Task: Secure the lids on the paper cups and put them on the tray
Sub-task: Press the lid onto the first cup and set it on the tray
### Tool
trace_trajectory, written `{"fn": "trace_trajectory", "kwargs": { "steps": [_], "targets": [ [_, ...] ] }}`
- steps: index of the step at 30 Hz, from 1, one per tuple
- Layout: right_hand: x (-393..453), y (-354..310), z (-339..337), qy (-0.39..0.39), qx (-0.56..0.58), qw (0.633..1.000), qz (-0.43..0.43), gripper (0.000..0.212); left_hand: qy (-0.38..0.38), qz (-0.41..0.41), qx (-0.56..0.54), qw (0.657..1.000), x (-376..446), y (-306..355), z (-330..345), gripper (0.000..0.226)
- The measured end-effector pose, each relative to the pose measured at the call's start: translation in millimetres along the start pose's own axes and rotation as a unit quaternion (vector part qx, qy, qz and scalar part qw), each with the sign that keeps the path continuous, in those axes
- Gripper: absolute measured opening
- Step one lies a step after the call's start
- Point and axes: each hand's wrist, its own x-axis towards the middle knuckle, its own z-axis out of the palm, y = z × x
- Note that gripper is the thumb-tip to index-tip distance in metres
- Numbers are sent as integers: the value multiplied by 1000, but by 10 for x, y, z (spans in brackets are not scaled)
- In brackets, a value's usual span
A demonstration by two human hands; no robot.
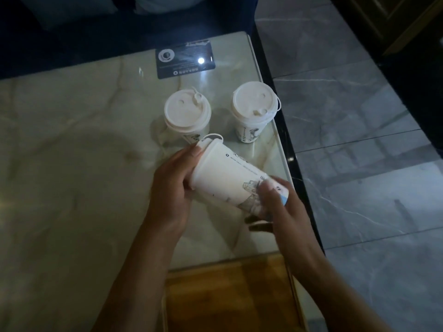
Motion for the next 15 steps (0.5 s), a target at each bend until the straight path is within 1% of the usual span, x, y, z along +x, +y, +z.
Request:
{"fn": "trace_trajectory", "kwargs": {
  "steps": [1,4,5,6,7,8,9,11,13,15],
  "targets": [
    [1,-11,-20,-17,11,1000,15,64,-5,-3,-4,1000,-5,-7,-14,39],
    [-2,7,-49,-52,25,998,22,51,-12,0,-2,1000,-11,-33,-88,34],
    [-10,15,-50,-54,33,998,24,48,-12,2,6,1000,-6,-26,-109,37],
    [-21,31,-52,-54,40,997,25,47,-12,5,20,1000,0,-11,-125,45],
    [-31,51,-53,-52,46,997,24,47,-12,9,39,999,6,10,-131,54],
    [-47,73,-48,-49,49,997,24,48,-15,15,63,998,8,33,-130,59],
    [-66,93,-38,-48,52,997,22,53,-18,23,92,995,9,51,-123,56],
    [-106,128,0,-40,59,997,21,63,-21,39,161,986,14,74,-87,44],
    [-144,168,60,-21,59,998,16,65,-12,62,231,971,11,79,-53,35],
    [-168,214,124,-7,52,999,8,67,2,77,273,959,1,87,-22,29]
  ]
}}
